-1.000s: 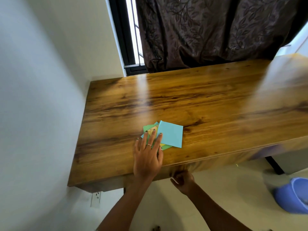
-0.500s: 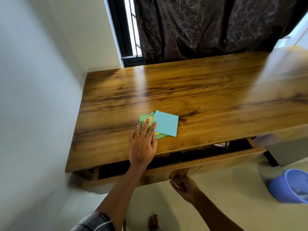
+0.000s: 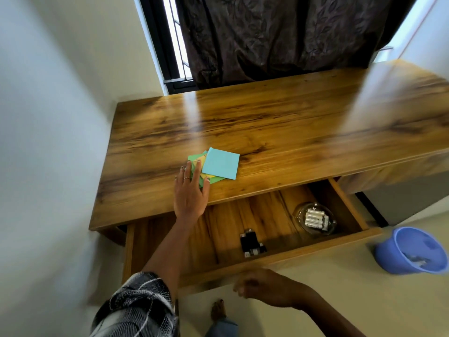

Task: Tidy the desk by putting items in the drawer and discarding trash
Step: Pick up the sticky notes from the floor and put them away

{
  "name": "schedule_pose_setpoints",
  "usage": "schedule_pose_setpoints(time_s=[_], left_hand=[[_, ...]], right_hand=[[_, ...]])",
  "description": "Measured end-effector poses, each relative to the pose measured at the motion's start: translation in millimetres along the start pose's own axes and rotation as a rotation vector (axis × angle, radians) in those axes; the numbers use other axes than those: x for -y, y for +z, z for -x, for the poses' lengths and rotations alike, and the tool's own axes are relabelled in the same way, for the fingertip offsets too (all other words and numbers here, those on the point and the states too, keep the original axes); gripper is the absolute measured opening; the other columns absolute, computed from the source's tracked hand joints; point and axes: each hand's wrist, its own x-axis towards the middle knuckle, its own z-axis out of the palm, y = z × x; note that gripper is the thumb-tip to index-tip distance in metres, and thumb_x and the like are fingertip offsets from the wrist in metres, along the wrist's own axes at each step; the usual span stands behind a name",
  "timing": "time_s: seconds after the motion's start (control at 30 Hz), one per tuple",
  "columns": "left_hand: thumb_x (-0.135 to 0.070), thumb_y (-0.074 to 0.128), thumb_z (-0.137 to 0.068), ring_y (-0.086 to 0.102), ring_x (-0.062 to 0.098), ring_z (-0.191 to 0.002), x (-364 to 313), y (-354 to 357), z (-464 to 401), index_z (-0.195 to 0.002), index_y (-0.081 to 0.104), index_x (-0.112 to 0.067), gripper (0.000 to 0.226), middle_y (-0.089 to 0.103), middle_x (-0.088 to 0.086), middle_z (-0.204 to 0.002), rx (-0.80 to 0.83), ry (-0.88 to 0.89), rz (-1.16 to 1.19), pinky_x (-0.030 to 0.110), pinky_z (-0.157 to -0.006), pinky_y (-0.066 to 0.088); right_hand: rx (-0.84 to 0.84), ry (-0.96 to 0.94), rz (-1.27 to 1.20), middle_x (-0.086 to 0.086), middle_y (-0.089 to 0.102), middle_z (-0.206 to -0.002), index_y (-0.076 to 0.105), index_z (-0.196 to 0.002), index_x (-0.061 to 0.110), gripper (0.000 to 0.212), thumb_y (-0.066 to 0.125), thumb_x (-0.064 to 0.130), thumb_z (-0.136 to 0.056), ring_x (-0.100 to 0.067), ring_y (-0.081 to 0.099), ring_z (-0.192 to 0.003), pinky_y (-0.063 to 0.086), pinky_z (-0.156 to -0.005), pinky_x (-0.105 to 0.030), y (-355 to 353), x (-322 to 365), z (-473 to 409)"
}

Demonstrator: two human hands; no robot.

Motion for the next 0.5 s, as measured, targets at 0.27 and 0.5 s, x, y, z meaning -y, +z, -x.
schedule_pose_setpoints(time_s=[0.27, 0.5], left_hand=[[-0.045, 0.041, -0.095, 0.015, 0.028, -0.145, -2, -2, 4, -0.151, 0.013, -0.012, 0.071, 0.017, 0.009, -0.158, 0.025, -0.040, 0.019, 0.044, -0.118, 0.013], [-0.049, 0.038, -0.094, 0.015, 0.025, -0.145, 0, 0, 4, -0.151, 0.011, -0.011, 0.073, 0.019, 0.007, -0.158, -0.007, -0.040, 0.025, 0.039, -0.119, 0.014]], right_hand=[[-0.298, -0.188, -0.079, 0.005, 0.066, -0.101, 0.064, -0.107, 0.022, 0.019, 0.048, 0.022, -0.095, -0.006, 0.062, -0.095, 0.047, -0.077, -0.017, -43, 68, 3], [-0.833, -0.156, 0.312, -0.001, 0.050, -0.129, 0.055, -0.121, 0.018, 0.031, 0.051, 0.015, -0.090, -0.014, 0.040, -0.123, 0.032, -0.100, -0.024, -105, 87, -83]])
